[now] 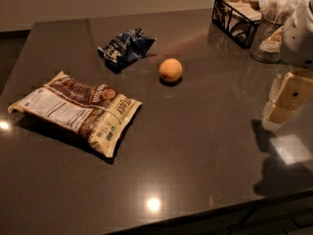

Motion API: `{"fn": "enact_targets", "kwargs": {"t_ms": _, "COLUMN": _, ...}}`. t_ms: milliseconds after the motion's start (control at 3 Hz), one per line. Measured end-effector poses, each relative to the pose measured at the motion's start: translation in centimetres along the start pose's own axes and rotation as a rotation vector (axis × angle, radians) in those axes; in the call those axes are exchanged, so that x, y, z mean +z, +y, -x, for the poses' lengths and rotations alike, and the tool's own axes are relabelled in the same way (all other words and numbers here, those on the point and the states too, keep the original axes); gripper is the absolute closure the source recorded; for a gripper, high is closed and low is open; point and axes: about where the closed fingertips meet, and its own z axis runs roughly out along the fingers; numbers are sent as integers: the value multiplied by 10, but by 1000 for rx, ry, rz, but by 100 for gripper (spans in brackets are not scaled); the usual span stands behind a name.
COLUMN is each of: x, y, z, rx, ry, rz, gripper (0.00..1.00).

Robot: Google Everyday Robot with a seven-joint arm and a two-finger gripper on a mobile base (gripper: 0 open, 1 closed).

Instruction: Pick brown chip bag

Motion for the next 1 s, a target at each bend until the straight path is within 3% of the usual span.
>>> {"fn": "enact_targets", "kwargs": {"t_ms": 333, "x": 0, "y": 0, "z": 0, "rx": 0, "ry": 0, "rz": 0, "gripper": 0}}
{"fn": "enact_targets", "kwargs": {"t_ms": 667, "x": 2, "y": -2, "z": 9, "rx": -10, "ry": -26, "rz": 41, "gripper": 0}}
{"fn": "enact_targets", "kwargs": {"t_ms": 1000, "x": 13, "y": -3, "z": 42, "rx": -24, "ry": -119, "rz": 133, "gripper": 0}}
